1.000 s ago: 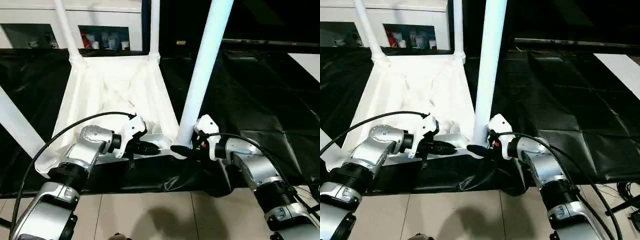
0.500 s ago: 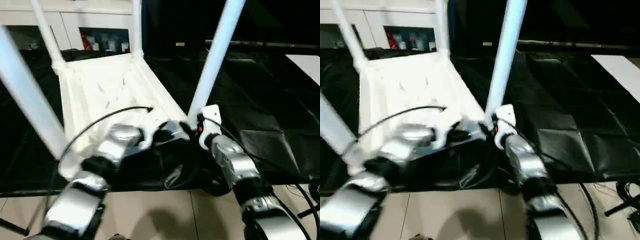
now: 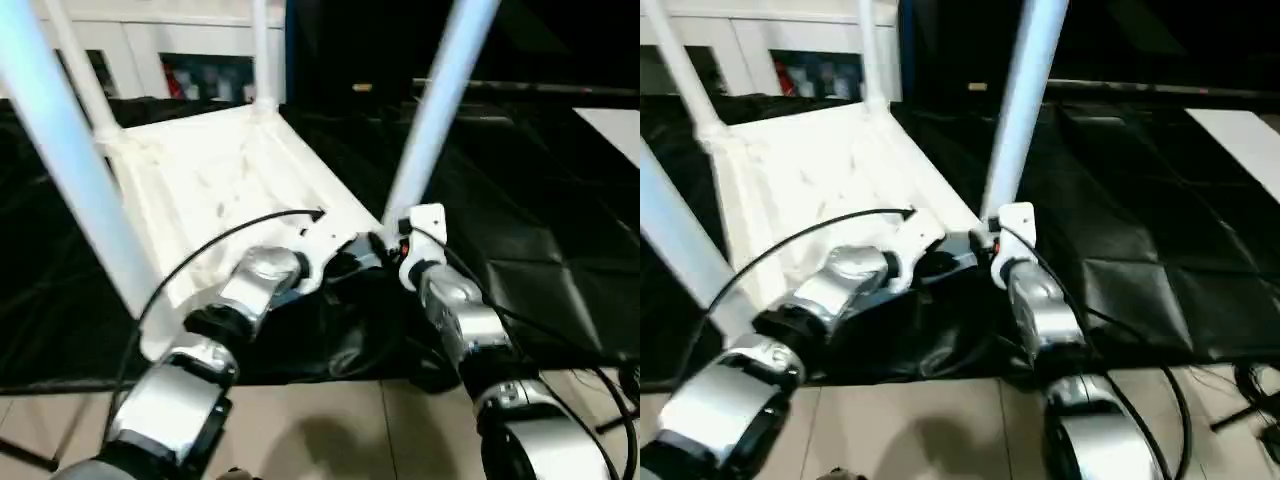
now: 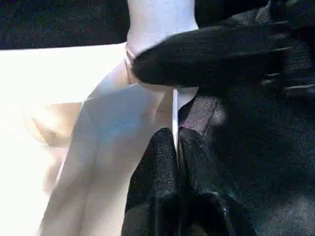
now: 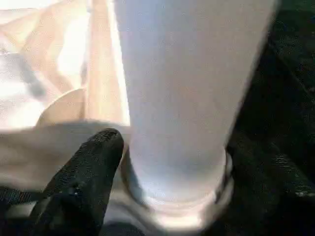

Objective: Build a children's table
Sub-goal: Rotate leg to tighten

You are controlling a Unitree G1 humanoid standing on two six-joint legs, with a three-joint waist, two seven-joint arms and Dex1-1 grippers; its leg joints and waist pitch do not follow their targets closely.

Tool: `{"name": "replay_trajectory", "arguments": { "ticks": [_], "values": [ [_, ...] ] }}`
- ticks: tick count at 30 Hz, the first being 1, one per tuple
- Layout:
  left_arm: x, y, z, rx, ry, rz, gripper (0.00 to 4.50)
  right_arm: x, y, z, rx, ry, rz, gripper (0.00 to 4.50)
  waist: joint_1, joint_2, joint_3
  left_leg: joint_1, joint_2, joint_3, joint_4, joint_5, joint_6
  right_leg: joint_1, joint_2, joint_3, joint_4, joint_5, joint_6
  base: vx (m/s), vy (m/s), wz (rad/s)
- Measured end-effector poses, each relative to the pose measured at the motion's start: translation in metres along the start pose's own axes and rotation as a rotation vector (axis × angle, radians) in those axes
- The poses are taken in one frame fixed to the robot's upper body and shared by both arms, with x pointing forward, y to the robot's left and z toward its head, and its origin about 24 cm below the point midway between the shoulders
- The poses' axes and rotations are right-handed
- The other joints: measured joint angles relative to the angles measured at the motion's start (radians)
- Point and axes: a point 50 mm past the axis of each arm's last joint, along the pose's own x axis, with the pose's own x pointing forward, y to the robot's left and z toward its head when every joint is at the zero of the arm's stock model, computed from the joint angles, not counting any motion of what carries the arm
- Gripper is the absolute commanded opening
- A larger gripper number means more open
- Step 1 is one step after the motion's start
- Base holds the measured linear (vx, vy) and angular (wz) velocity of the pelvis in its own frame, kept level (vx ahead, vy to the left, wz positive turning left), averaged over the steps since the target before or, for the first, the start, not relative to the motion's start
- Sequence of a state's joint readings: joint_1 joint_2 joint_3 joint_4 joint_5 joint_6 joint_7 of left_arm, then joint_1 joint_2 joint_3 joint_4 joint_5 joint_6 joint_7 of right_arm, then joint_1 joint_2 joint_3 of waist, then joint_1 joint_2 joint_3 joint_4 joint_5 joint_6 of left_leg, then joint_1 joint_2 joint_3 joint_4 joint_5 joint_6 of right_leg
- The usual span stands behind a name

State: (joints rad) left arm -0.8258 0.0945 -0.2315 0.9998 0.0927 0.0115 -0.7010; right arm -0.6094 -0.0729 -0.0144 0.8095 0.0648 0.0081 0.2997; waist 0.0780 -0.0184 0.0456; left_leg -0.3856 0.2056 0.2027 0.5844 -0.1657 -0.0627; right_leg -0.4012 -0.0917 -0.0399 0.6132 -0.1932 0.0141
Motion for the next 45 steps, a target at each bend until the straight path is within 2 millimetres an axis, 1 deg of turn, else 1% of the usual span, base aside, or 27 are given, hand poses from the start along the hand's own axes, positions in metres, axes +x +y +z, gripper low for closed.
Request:
{"name": "replay_trajectory", "arguments": {
  "ticks": [4, 5, 6, 7, 9, 10, 11, 14, 19, 23, 24, 25, 27, 28, 30, 31, 32, 35, 36, 38, 39, 40, 41, 43, 44, 45],
  "values": [
    [-0.009, 0.005, -0.005, 0.046, -0.009, -0.041, 0.0, -0.012, -0.007, 0.009, -0.066, -0.051, 0.11, 3.92, -0.001, 0.001, 0.001, 0.0, 0.0, -0.001, -0.002, 0.0, 0.0, -0.001, 0.0, -0.001, 0.0, 0.001, 0.0, 0.0, 0.0, 0.0],
    [-0.012, 0.003, -0.007, 0.07, -0.014, -0.094, 0.0, -0.022, -0.015, 0.01, -0.092, -0.065, 0.138, 3.92, 0.01, 0.002, 0.0, 0.0, 0.0, -0.001, -0.003, 0.0, 0.0, 0.0, 0.0, -0.001, -0.001, 0.0, 0.0, 0.0, 0.0, 0.0],
    [-0.015, 0.002, -0.01, 0.088, -0.019, -0.131, 0.0, -0.028, -0.022, 0.011, -0.109, -0.069, 0.148, 3.92, 0.016, 0.003, 0.0, 0.0, 0.0, -0.001, -0.003, 0.0, 0.0, 0.001, 0.0, -0.001, -0.002, 0.0, 0.0, 0.0, 0.0, 0.0],
    [-0.019, 0.003, -0.011, 0.102, -0.023, -0.159, 0.0, -0.033, -0.026, 0.012, -0.117, -0.069, 0.172, 3.92, 0.018, 0.004, 0.0, 0.0, 0.0, 0.0, -0.003, 0.0, 0.0, 0.001, 0.0, -0.001, -0.002, 0.0, 0.0, 0.0, 0.0, 0.0],
    [-0.024, 0.002, -0.013, 0.127, -0.027, -0.232, 0.0, -0.049, -0.03, 0.009, -0.113, -0.063, 0.249, 3.92, 0.028, 0.004, 0.0, 0.0, 0.0, 0.0, -0.002, 0.0, 0.0, 0.002, -0.001, -0.001, -0.003, 0.0, 0.0, 0.0, 0.0, 0.0],
    [-0.026, 0.001, -0.014, 0.135, -0.029, -0.257, 0.0, -0.054, -0.031, 0.006, -0.11, -0.055, 0.277, 3.92, 0.031, 0.004, 0.0, 0.0, 0.0, 0.0, -0.001, 0.0, 0.0, 0.002, -0.001, -0.001, -0.003, 0.0, 0.0, 0.0, 0.0, 0.0],
    [-0.026, 0.001, -0.014, 0.138, -0.028, -0.268, 0.0, -0.055, -0.031, 0.006, -0.104, -0.053, 0.288, 3.92, 0.03, 0.004, 0.0, 0.0, 0.0, 0.001, 0.001, 0.0, 0.001, 0.002, -0.001, 0.0, -0.003, 0.0, 0.0, 0.0, 0.0, 0.0],
    [-0.032, 0.001, -0.015, 0.158, -0.022, -0.347, 0.0, -0.078, -0.038, -0.001, -0.106, -0.011, 0.367, 3.92, 0.034, 0.005, 0.001, -0.002, 0.0, 0.001, 0.002, -0.001, 0.001, 0.003, -0.001, 0.0, -0.004, 0.0, 0.0, 0.0, 0.0, 0.0],
    [-0.041, 0.004, -0.018, 0.186, -0.015, -0.401, 0.0, -0.095, -0.047, -0.01, -0.095, 0.054, 0.396, 3.92, 0.027, 0.008, 0.002, -0.001, 0.0, 0.001, 0.001, -0.001, 0.001, 0.002, -0.001, 0.0, -0.003, 0.0, 0.0, 0.0, 0.0, 0.0],
    [-0.041, 0.005, -0.018, 0.196, -0.02, -0.391, 0.0, -0.103, -0.045, -0.006, -0.094, 0.054, 0.432, 3.92, 0.023, 0.008, 0.002, -0.001, 0.0, 0.0, 0.001, -0.001, 0.001, 0.002, -0.001, 0.0, -0.003, 0.0, 0.0, 0.0, 0.0, 0.0],
    [-0.04, 0.005, -0.018, 0.193, -0.022, -0.39, 0.28, -0.105, -0.044, -0.006, -0.093, 0.056, 0.435, 3.94, 0.022, 0.008, 0.002, -0.001, 0.0, 0.0, 0.001, 0.0, 0.001, 0.002, -0.001, 0.0, -0.003, 0.0, 0.0, 0.0, 0.0, 0.0],
    [-0.04, 0.005, -0.018, 0.189, -0.022, -0.392, 0.28, -0.106, -0.043, -0.006, -0.094, 0.054, 0.44, 3.94, 0.022, 0.008, 0.002, -0.001, 0.0, 0.0, 0.001, 0.0, 0.001, 0.002, -0.001, 0.0, -0.003, 0.0, 0.0, 0.0, 0.0, 0.0],
    [-0.041, 0.003, -0.016, 0.151, -0.047, -0.403, 0.59, -0.108, -0.041, -0.004, -0.095, 0.044, 0.439, 3.96, 0.02, 0.008, 0.003, -0.002, 0.0, 0.0, 0.0, 0.0, 0.001, 0.001, -0.001, 0.0, -0.003, 0.0, 0.0, 0.0, 0.0, 0.0],
    [-0.042, 0.002, -0.015, 0.134, -0.077, -0.409, 0.63, -0.109, -0.041, -0.005, -0.094, 0.042, 0.432, 3.96, 0.02, 0.008, 0.003, -0.002, 0.0, 0.0, 0.0, 0.0, 0.001, 0.001, -0.001, -0.001, -0.003, 0.0, 0.0, 0.0, 0.0, 0.0],
    [-0.044, -0.003, -0.006, 0.116, -0.147, -0.441, 0.68, -0.11, -0.039, -0.005, -0.078, 0.038, 0.414, 3.96, 0.019, 0.008, 0.003, -0.002, 0.001, 0.001, 0.001, 0.0, 0.001, 0.001, -0.001, 0.0, -0.004, 0.0, 0.0, 0.0, 0.0, 0.0],
    [-0.044, -0.005, -0.002, 0.115, -0.168, -0.456, 0.91, -0.11, -0.038, -0.004, -0.076, 0.031, 0.411, 3.96, 0.017, 0.008, 0.003, -0.002, 0.001, 0.001, 0.001, 0.0, 0.001, 0.0, -0.001, 0.0, -0.004, 0.0, 0.0, 0.0, 0.0, 0.0],
    [-0.046, -0.008, 0.001, 0.107, -0.193, -0.46, 1.02, -0.11, -0.036, -0.001, -0.076, 0.017, 0.409, 3.96, 0.013, 0.007, 0.003, -0.002, 0.001, 0.001, 0.0, -0.001, 0.001, 0.0, -0.001, 0.0, -0.004, 0.0, 0.0, 0.0, 0.0, 0.0],
    [-0.056, -0.017, 0.006, 0.067, -0.265, -0.447, 1.1, -0.114, -0.034, 0.002, -0.067, -0.005, 0.376, 3.96, 0.007, 0.007, 0.003, -0.001, 0.001, 0.001, -0.001, -0.001, 0.001, 0.0, 0.0, 0.0, -0.004, -0.001, 0.001, 0.0, 0.0, 0.0],
    [-0.06, -0.019, 0.006, 0.065, -0.276, -0.427, 1.18, -0.115, -0.033, 0.001, -0.055, -0.01, 0.361, 3.96, 0.005, 0.007, 0.003, -0.001, 0.001, 0.001, -0.002, -0.001, 0.001, -0.001, 0.001, 0.0, -0.004, -0.001, 0.001, 0.0, 0.0, 0.0],
    [-0.065, -0.021, 0.005, 0.051, -0.277, -0.375, 1.48, -0.115, -0.031, 0.0, -0.038, -0.01, 0.345, 3.96, 0.003, 0.007, 0.003, -0.001, 0.001, 0.001, -0.003, 0.0, 0.001, -0.002, 0.001, 0.0, -0.003, -0.001, 0.001, 0.0, 0.0, 0.0],
    [-0.068, -0.02, 0.005, 0.047, -0.28, -0.344, 1.48, -0.115, -0.03, 0.0, -0.034, -0.016, 0.338, 3.96, 0.004, 0.007, 0.003, -0.001, 0.001, 0.0, -0.004, 0.0, 0.001, -0.001, 0.001, 0.0, -0.003, -0.001, 0.001, 0.0, 0.0, 0.0],
    [-0.071, -0.02, 0.005, 0.044, -0.28, -0.297, 1.48, -0.116, -0.027, 0.001, -0.03, -0.022, 0.333, 3.96, 0.004, 0.007, 0.003, 0.0, 0.001, 0.0, -0.004, 0.0, 0.001, -0.001, 0.001, 0.0, -0.003, -0.001, 0.001, 0.0, 0.0, 0.0],
    [-0.079, -0.02, 0.002, 0.032, -0.291, -0.188, 1.53, -0.117, -0.023, 0.003, -0.023, -0.044, 0.321, 3.96, 0.0, 0.008, 0.003, 0.001, 0.001, 0.0, -0.005, 0.0, 0.0, -0.001, 0.001, 0.0, -0.003, -0.001, 0.002, 0.0, 0.0, 0.0],
    [-0.09, -0.019, -0.005, 0.003, -0.295, -0.06, 1.8, -0.118, -0.018, 0.004, -0.02, -0.058, 0.31, 3.96, -0.004, 0.008, 0.003, 0.0, 0.001, 0.0, -0.006, 0.0, 0.0, -0.001, 0.001, 0.0, -0.003, -0.002, 0.003, 0.0, 0.0, 0.0],
    [-0.097, -0.022, -0.011, -0.021, -0.306, 0.021, 1.9, -0.122, -0.015, 0.004, -0.017, -0.064, 0.3, 3.96, -0.004, 0.008, 0.003, 0.0, 0.001, 0.0, -0.006, 0.0, 0.0, -0.001, 0.001, 0.0, -0.003, -0.004, 0.006, 0.0, 0.0, 0.0],
    [-0.101, -0.023, -0.015, -0.035, -0.307, 0.065, 1.93, -0.124, -0.013, 0.002, -0.01, -0.063, 0.293, 3.96, -0.005, 0.007, 0.003, 0.0, 0.001, 0.0, -0.006, 0.0, 0.0, -0.001, 0.001, 0.0, -0.003, -0.005, 0.008, 0.0, 0.0, 0.0]
  ]
}}
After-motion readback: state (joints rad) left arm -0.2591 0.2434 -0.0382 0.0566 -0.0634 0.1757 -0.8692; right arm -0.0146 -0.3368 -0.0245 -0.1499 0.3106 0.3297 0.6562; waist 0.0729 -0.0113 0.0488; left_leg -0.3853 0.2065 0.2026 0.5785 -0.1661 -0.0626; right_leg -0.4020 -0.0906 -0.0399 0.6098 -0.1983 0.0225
